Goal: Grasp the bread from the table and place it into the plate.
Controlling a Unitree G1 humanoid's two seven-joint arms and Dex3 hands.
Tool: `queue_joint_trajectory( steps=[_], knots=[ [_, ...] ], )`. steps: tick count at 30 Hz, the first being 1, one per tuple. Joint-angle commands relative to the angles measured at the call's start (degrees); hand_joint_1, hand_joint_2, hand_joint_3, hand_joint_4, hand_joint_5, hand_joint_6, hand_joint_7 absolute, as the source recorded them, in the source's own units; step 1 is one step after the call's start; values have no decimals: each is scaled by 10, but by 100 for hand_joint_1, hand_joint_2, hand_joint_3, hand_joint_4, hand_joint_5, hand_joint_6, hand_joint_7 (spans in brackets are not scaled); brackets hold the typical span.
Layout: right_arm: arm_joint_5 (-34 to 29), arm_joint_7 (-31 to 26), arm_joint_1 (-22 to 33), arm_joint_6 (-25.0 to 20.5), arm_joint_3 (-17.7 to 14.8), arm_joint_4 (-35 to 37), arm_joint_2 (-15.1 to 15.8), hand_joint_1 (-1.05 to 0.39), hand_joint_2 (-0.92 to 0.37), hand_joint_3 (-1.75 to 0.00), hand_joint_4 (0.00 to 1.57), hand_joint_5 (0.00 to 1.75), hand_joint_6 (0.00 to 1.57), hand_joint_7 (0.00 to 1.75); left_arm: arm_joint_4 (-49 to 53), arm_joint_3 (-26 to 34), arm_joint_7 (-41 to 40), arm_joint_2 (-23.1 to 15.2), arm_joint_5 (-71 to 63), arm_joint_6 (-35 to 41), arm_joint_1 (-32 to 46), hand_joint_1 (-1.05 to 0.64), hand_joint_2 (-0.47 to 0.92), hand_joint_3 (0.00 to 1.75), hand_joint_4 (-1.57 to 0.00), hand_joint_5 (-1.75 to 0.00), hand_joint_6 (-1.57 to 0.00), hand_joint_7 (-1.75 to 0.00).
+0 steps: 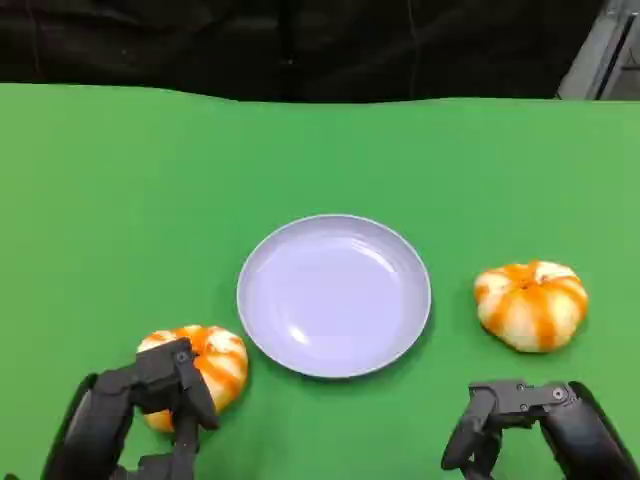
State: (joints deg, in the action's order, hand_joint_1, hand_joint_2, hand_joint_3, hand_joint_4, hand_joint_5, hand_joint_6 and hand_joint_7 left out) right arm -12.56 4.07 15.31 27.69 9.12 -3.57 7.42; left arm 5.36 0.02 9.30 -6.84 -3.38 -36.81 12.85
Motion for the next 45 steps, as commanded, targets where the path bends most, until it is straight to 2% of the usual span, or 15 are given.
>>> queue_joint_trajectory(
  steps=[1, 31, 32, 34, 45],
  knots=[
    [0, -3, 1, -2, -4, -7, 5, -3, 0, -151, 106, 144, 112, 101, -1, 5, -2, -10, 5, -2, 1, 8, 34, 155, -91, -175, -81, -160],
    [0, -2, 2, -4, -4, -8, 5, -5, -1, -149, 105, 144, 112, 101, 4, 6, -6, -9, -1, -8, -2, 6, 33, 155, -90, -174, -81, -159],
    [0, -2, 2, -3, -4, -8, 5, -5, -1, -149, 105, 145, 112, 101, 6, 6, -7, -8, -1, -10, -3, 7, 33, 149, -84, -159, -78, -141],
    [0, -2, 1, -2, -5, -8, 5, -5, 0, -150, 106, 145, 112, 100, 10, 6, -8, -8, -2, -13, -5, 7, 34, 146, -80, -151, -77, -129],
    [0, -2, 1, -2, -5, -8, 5, -5, 1, -151, 105, 145, 112, 100, 12, 7, -7, -8, -2, -16, -5, 7, 34, 145, -79, -148, -78, -123]
  ],
)
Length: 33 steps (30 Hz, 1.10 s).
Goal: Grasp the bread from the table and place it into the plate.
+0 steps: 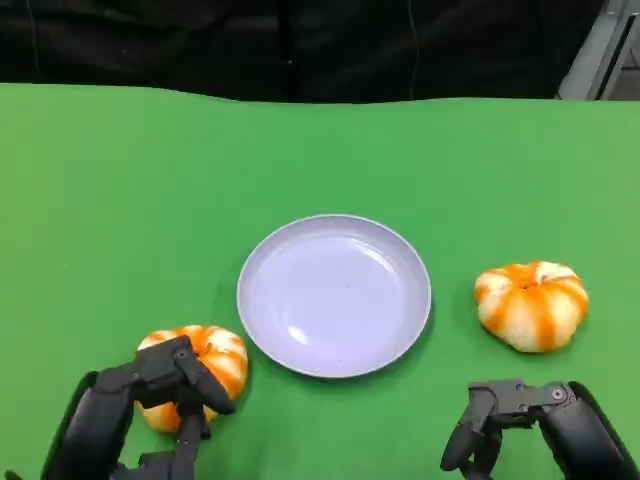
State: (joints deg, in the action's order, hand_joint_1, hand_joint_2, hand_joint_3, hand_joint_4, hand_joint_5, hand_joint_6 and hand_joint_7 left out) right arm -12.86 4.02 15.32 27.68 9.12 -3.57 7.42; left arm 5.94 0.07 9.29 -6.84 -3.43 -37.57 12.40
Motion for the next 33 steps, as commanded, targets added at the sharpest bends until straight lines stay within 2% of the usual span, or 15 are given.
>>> queue_joint_trajectory(
  steps=[1, 33],
  knots=[
    [3, -2, 1, -2, -5, -8, 5, -5, 1, -151, 105, 145, 112, 100, 6, 6, -7, -8, -1, -8, -1, 7, 34, 145, -79, -148, -78, -123],
    [3, -2, 1, -2, -5, -8, 5, -5, 1, -151, 105, 145, 112, 99, 6, 6, -7, -8, -1, -8, -1, 7, 34, 144, -79, -148, -79, -123]
  ],
)
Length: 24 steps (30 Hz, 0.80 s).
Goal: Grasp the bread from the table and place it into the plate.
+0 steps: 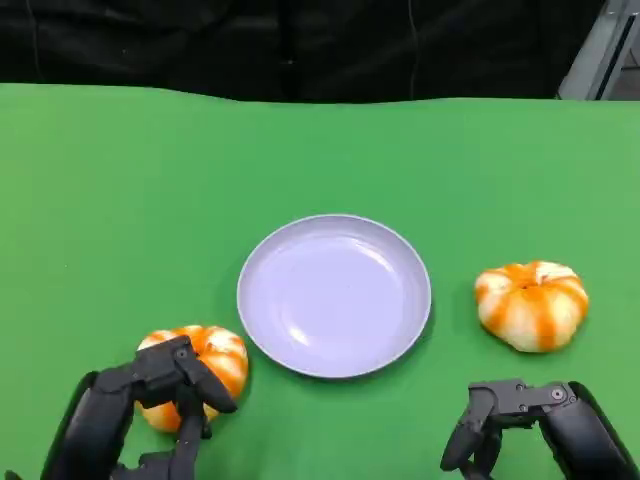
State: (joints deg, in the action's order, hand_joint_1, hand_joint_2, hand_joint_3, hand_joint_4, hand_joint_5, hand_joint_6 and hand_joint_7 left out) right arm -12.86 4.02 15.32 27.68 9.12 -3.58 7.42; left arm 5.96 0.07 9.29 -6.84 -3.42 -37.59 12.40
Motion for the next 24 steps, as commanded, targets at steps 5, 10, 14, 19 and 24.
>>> queue_joint_trajectory(
  steps=[5, 10, 14, 19, 24],
  knots=[
    [-3, -3, 5, -6, 0, -12, 3, -5, 0, -151, 105, 146, 112, 100, 14, -37, -184, -55, -356, 139, -57, -31, 68, 42, -31, -75, -38, -39],
    [-12, -5, 5, -5, 0, -12, 3, -7, -1, -152, 104, 148, 111, 102, 9, -57, -241, -64, -451, 192, -63, -51, 86, 2, -4, -36, -16, -1],
    [-13, -5, 6, -5, -1, -14, 2, -7, -1, -151, 104, 148, 110, 102, 10, -75, -265, -71, -467, 217, -66, -52, 87, 1, -3, -35, -14, 0],
    [-17, -6, 5, -8, -1, -14, 1, -6, -2, -150, 104, 148, 111, 103, 12, -91, -279, -83, -463, 234, -71, -52, 87, 0, -3, -34, -14, 0],
    [-16, -5, 5, -14, 0, -15, 2, -7, -2, -149, 104, 148, 110, 103, 11, -111, -291, -93, -491, 269, -79, -55, 87, 0, -7, -36, -17, -1]
  ],
)
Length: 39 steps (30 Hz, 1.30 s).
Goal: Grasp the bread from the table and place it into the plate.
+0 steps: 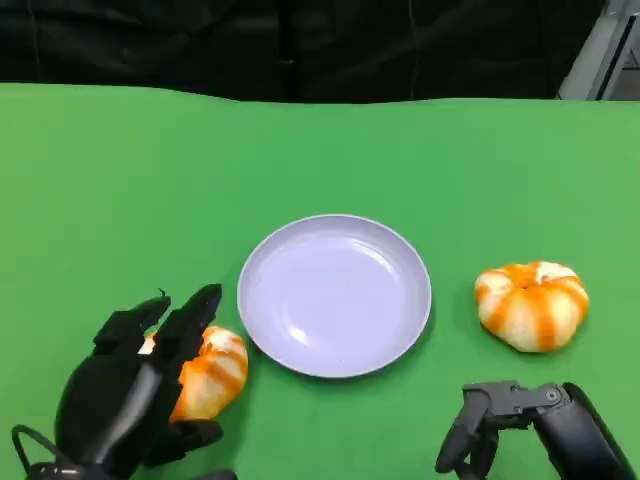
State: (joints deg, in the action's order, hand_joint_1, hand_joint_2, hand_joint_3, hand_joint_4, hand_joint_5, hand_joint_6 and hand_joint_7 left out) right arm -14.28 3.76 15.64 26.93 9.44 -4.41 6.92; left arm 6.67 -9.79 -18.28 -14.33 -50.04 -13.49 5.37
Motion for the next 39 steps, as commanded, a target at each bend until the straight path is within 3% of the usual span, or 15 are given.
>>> queue_joint_trajectory(
  steps=[1, 10, 21, 24, 26, 27, 28, 29, 30, 31, 32, 34, 39],
  knots=[
    [-1, -3, 1, -7, -4, -7, 7, -7, -2, -149, 104, 149, 110, 103, 2, -17, -16, -19, -32, 39, -10, -56, 87, 0, -8, -37, -18, -2],
    [1, -3, -1, -8, -1, -4, 3, -4, -1, -152, 103, 148, 110, 103, 29, -79, 32, -17, -88, 147, -66, -56, 87, 0, -27, -40, -31, -4],
    [-3, -5, 5, -6, -4, -13, 8, -7, 1, -153, 104, 148, 110, 102, 90, -144, 141, -9, -85, 236, -130, -55, 92, 0, -51, -18, -48, -2],
    [-3, -5, 7, -7, -4, -15, 9, -5, 1, -151, 104, 149, 110, 101, 114, -158, 159, -5, -83, 259, -149, -48, 92, 4, -72, -26, -65, -8],
    [-1, -4, 7, -6, -4, -14, 9, -5, 0, -151, 104, 149, 110, 101, 123, -163, 150, -8, -78, 258, -153, -40, 92, 7, -72, -66, -85, -6],
    [-1, -4, 8, -8, -3, -15, 8, -5, -1, -150, 104, 149, 110, 101, 124, -155, 123, -10, -62, 237, -148, -38, 92, 8, -69, -77, -89, -5],
    [-2, -4, 8, -9, -3, -15, 8, -5, -1, -150, 104, 149, 110, 101, 126, -147, 95, -12, -49, 218, -143, -31, 92, 12, -79, -101, -105, -14],
    [-4, -5, 7, -8, -3, -14, 8, -5, -1, -149, 104, 149, 110, 101, 130, -142, 65, -14, -39, 199, -140, -29, 92, 14, -81, -119, -111, -19],
    [-4, -6, 5, -6, -2, -12, 7, -5, -1, -149, 104, 149, 110, 101, 134, -136, 39, -17, -30, 182, -139, -30, 92, 14, -79, -145, -113, -29],
    [-5, -7, 4, -5, -2, -10, 7, -5, -1, -149, 104, 149, 110, 101, 139, -134, 22, -19, -24, 172, -140, -30, 92, 14, -80, -162, -95, -81],
    [-4, -7, 3, -5, -1, -8, 6, -5, -1, -149, 104, 149, 111, 101, 145, -131, 1, -23, -17, 156, -141, -30, 92, 14, -81, -168, -84, -108],
    [-3, -8, 2, -2, -1, -4, 4, -5, -2, -149, 104, 148, 111, 100, 153, -125, -28, -28, -5, 134, -144, -31, 92, 11, -82, -173, -75, -135],
    [-6, -10, 2, -9, -2, -11, 3, -7, -3, -148, 104, 146, 110, 101, 139, -108, -68, -39, 15, 103, -142, -27, 91, 17, -80, -175, -74, -139]
  ],
)
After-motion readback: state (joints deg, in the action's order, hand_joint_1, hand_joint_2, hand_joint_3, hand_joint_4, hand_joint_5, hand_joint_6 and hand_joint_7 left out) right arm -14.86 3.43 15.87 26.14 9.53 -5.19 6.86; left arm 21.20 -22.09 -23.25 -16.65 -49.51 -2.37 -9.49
